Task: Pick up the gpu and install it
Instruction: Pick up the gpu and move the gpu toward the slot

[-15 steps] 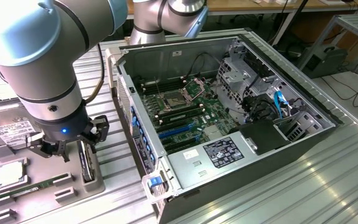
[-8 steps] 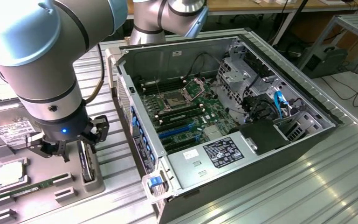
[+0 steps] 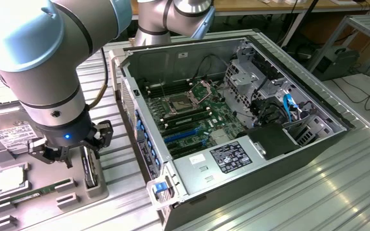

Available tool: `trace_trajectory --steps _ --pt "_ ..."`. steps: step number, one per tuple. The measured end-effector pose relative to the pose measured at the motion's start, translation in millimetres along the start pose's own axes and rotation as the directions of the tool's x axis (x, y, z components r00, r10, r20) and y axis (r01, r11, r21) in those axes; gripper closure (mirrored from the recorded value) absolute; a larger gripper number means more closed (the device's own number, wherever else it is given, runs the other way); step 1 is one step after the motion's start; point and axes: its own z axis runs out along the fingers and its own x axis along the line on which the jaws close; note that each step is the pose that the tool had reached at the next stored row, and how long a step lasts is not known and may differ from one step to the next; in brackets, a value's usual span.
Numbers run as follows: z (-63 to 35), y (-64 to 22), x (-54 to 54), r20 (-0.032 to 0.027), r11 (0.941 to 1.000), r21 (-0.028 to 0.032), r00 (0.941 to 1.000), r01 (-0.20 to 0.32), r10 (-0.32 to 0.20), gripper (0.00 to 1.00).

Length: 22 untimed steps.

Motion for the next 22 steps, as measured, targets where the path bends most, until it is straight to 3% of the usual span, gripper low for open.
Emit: trace_trajectory --steps 15,20,22 --pt "2.2 1.7 -0.2 -0.0002 1.0 0.0001 1.0 0.0 0.0 0.4" --pt "2.4 1.8 -0.3 0.0 1.0 0.0 1.0 0.0 0.0 0.61" --pt "2.4 1.8 -1.2 0.0 1.0 0.0 1.0 0.0 0.0 0.61"
